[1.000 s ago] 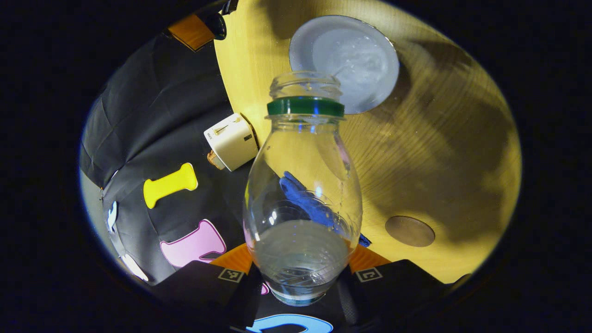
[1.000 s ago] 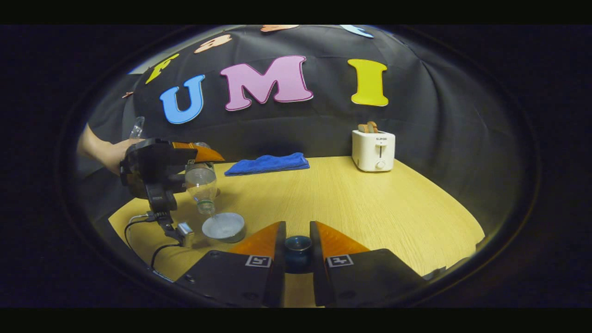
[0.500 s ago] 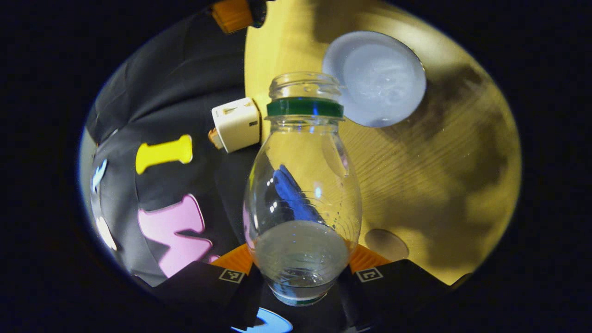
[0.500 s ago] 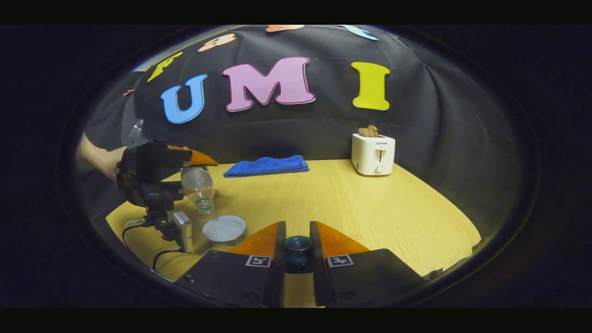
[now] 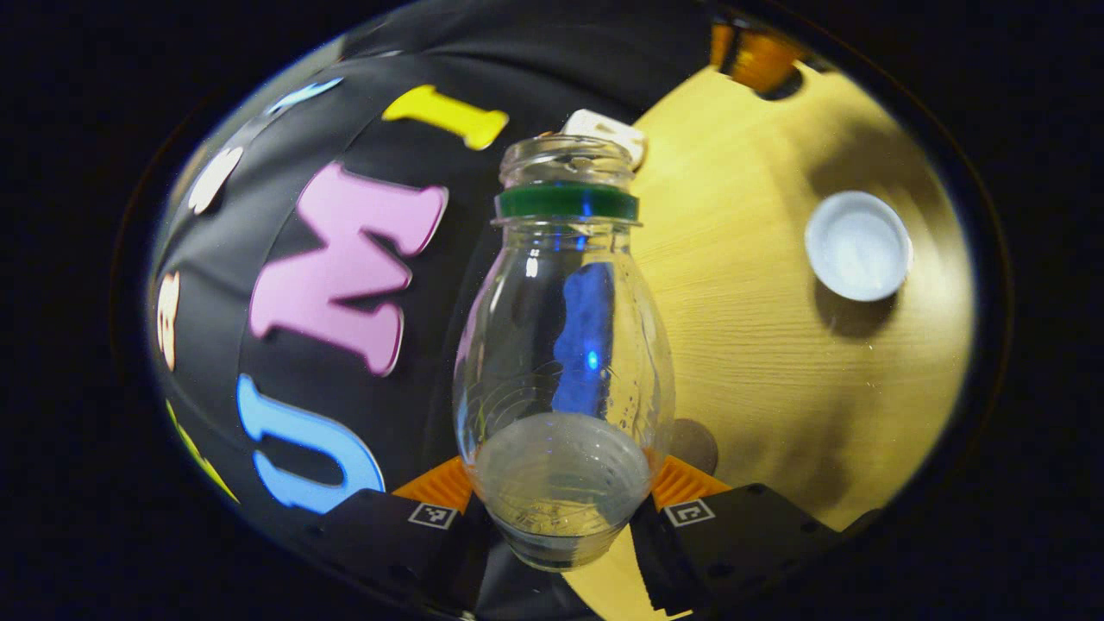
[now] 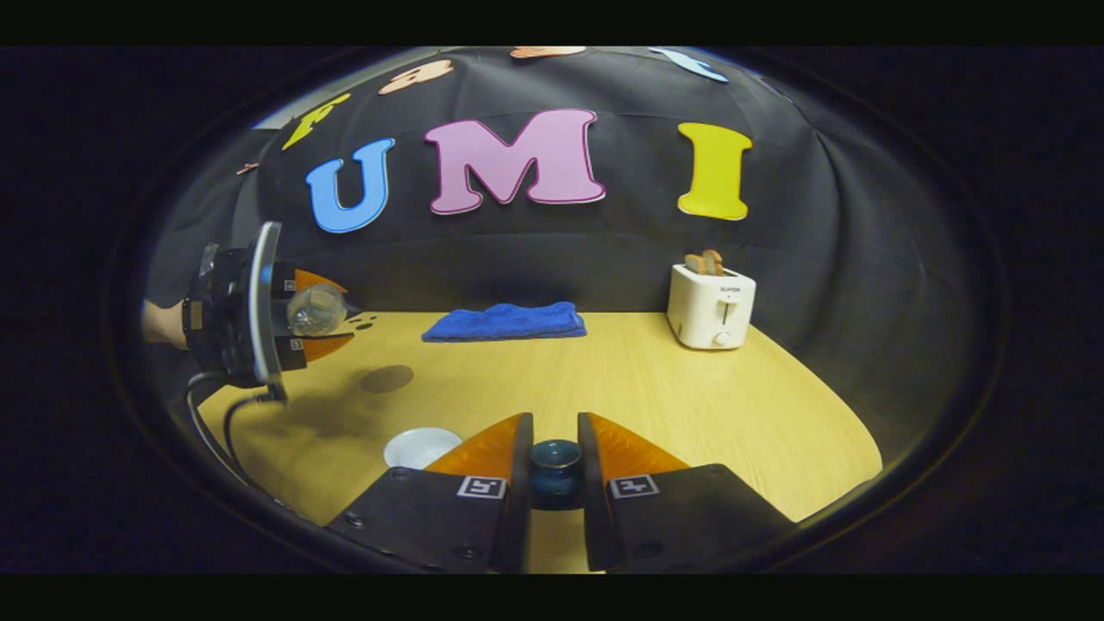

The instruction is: Open the teacup lid with one hand, grasp the water bottle and pour water into the teacup with the other hand; after pouring, place the water bottle on the coaster and then close the teacup lid.

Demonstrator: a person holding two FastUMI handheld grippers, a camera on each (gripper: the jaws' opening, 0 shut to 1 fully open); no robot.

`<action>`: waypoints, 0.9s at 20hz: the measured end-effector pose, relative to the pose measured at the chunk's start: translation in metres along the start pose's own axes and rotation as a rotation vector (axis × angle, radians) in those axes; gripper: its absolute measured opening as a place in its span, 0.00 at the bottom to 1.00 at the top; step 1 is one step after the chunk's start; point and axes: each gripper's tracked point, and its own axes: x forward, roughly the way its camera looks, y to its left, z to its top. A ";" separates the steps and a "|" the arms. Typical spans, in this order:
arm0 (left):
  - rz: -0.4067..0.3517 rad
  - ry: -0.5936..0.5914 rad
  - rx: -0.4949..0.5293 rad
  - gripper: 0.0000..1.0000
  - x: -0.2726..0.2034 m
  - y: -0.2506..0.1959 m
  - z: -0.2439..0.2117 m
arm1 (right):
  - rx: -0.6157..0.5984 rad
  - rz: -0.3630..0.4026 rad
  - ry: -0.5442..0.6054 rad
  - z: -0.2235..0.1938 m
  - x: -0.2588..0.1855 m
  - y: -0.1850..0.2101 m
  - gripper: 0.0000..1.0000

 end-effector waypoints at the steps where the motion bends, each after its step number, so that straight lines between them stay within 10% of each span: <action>1: 0.006 0.025 -0.090 0.72 0.003 -0.004 -0.005 | 0.007 0.001 0.001 0.003 0.001 0.002 0.29; 12: -0.031 -0.159 -0.974 0.72 0.027 -0.068 0.050 | 0.022 0.042 0.007 0.013 0.027 0.045 0.29; 18: -0.070 -0.215 -1.197 0.72 0.039 -0.087 0.072 | 0.042 0.125 -0.025 0.020 0.051 0.091 0.29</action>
